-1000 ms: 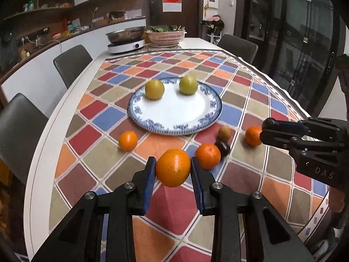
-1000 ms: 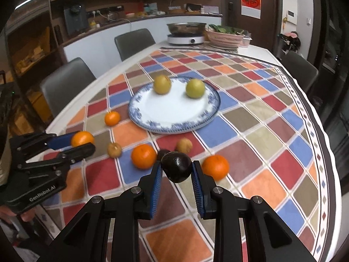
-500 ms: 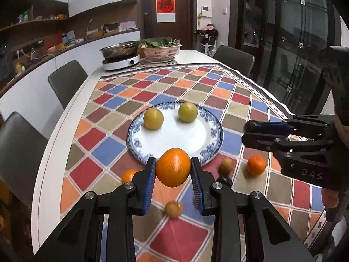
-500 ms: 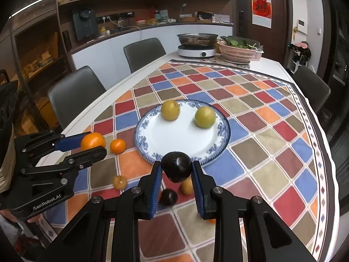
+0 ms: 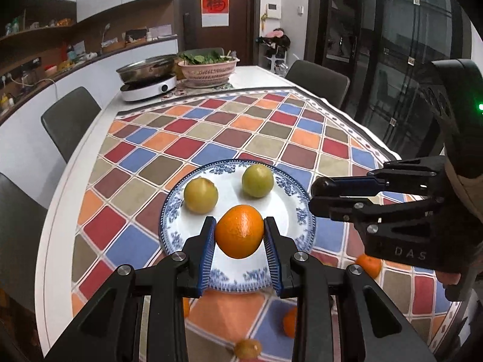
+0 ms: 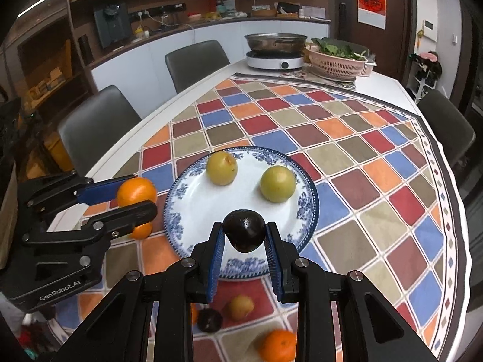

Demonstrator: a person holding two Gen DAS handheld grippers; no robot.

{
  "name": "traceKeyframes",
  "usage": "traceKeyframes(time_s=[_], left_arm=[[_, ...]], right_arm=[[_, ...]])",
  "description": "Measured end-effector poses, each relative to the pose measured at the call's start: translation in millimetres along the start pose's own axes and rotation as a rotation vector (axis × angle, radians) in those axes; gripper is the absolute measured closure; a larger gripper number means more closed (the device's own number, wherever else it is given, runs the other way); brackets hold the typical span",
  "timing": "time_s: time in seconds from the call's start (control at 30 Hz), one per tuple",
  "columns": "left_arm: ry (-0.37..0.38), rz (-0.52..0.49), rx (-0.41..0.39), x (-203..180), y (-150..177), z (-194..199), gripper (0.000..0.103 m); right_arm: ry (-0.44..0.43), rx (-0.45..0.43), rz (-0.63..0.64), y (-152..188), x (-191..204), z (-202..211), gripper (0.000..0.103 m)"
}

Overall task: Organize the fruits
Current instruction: 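Carry the orange to the plate and release it with the left tool while the right tool carries the plum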

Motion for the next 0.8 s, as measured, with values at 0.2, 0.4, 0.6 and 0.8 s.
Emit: traceKeyframes(time_s=[0.2, 0.4, 0.6, 0.8], left_arm=[[0.027, 0.014, 0.059, 3, -8, -40, 0.071], [0.047, 0.025, 0.111, 2, -15, -73, 0.071], [0.052, 0.029, 0.166, 0, -17, -101, 0.071], [0.045, 0.026, 0.194, 0, -18, -116, 0.071]], right_arm=[[-0.009, 0.046, -0.009, -7, -16, -28, 0.075], [-0.037, 0.096, -0.042, -9, -33, -54, 0.075], [-0.058, 0.136, -0.081, -5, -47, -73, 0.075], [-0.075, 0.147, -0.110, -3, -53, -85, 0.074]])
Point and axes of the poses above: each gripper's, at about its wrist camera, not at the fingertips, and z roughly against the way its jaws point, x to its left, y to its underside, the point moved 7 cm from there along -z, roughly the way its jaws point, and after that the axes turned 6 degrees about -y, right-handed, at the moved point
